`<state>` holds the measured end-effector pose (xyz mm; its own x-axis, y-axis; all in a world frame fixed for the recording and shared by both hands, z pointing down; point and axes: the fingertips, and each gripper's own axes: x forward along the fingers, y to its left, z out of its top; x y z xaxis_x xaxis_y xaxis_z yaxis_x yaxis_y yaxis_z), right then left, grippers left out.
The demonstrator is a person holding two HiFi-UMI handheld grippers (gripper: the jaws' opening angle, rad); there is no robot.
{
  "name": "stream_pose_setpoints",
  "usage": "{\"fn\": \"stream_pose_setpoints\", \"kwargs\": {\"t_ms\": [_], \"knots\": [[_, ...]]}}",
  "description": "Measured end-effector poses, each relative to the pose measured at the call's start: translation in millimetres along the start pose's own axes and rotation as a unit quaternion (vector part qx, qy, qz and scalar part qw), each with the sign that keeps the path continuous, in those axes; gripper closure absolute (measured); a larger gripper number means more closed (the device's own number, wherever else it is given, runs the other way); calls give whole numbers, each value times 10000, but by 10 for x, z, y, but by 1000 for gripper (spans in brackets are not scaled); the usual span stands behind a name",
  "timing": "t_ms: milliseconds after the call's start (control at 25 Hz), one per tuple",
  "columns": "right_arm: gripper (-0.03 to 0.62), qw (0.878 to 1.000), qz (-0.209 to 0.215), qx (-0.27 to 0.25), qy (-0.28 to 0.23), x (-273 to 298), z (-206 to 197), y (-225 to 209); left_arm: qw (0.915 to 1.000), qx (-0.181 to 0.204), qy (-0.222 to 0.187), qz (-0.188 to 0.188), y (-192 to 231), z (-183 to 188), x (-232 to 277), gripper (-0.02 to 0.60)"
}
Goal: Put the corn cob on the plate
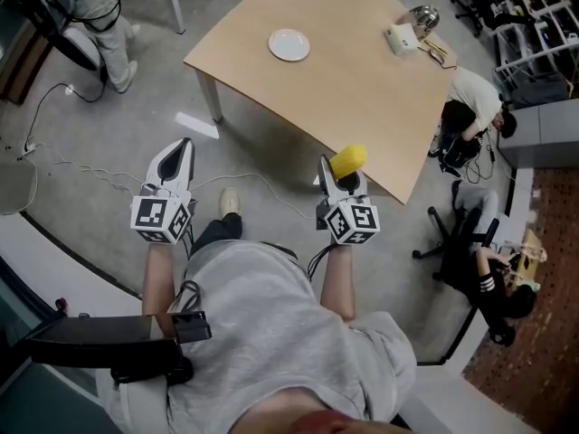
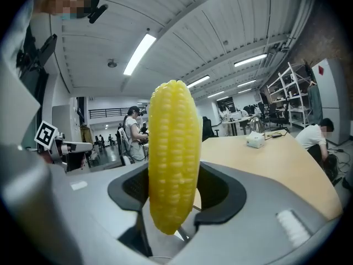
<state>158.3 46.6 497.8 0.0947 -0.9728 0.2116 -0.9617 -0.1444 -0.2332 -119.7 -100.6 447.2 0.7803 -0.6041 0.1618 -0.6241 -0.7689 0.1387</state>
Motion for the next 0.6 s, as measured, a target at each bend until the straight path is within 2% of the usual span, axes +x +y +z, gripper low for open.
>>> {"fn": "stream_pose_setpoints", "kwargs": {"t_ms": [320,600], "knots": [[359,9995,-278,92,-111,295,4,244,9993,40,71,-353,372,102,221,563],[359,9987,-501,29,-102,368,28,346,9984,-12,-27,-557,556,134,355,563]]}}
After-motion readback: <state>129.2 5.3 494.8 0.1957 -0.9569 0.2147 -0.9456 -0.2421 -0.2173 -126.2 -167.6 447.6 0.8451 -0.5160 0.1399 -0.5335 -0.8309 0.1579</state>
